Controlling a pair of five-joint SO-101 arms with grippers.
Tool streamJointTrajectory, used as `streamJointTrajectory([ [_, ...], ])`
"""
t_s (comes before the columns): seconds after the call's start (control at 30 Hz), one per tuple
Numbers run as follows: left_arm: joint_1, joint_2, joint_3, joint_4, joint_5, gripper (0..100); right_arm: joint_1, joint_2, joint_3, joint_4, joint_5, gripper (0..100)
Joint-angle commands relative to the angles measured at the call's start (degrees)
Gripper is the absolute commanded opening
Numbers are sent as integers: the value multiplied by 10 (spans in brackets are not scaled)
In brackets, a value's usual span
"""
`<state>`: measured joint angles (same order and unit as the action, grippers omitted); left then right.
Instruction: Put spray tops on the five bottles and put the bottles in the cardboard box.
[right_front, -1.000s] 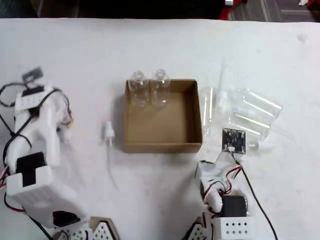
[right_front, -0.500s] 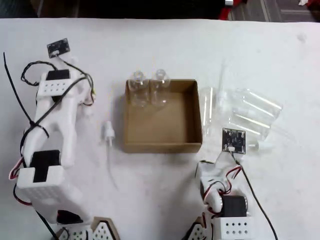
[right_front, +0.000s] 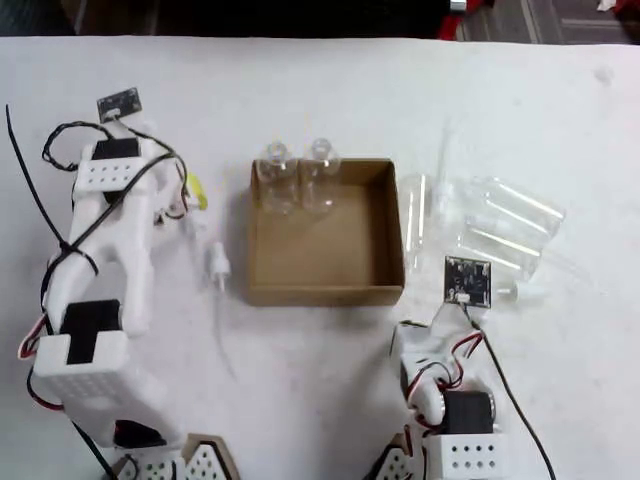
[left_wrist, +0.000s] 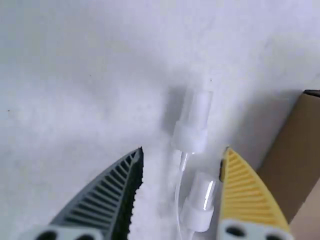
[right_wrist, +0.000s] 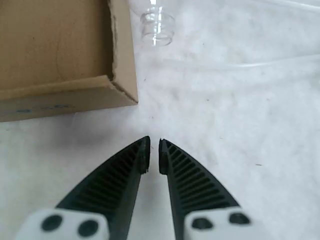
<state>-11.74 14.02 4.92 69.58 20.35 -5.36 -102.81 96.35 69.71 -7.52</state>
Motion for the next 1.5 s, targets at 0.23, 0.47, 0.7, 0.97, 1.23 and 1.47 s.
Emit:
streamJointTrajectory([
  [0.23,-15,-15,35,-36,-10,234,-2,-4,5,5,0,18],
  [0.47,-40,-28,55,-69,-28,234,-1,-4,5,5,1,18],
  [0.7,-26,-157,142,-98,-43,234,0,-3,5,5,1,18],
  [0.97,-7,-456,387,-269,-77,234,2,-3,5,5,1,18],
  [1.23,-3,-629,602,-493,-79,234,-1,0,5,6,0,17],
  [1.47,-2,-655,635,-530,-79,234,-1,-3,5,26,1,18],
])
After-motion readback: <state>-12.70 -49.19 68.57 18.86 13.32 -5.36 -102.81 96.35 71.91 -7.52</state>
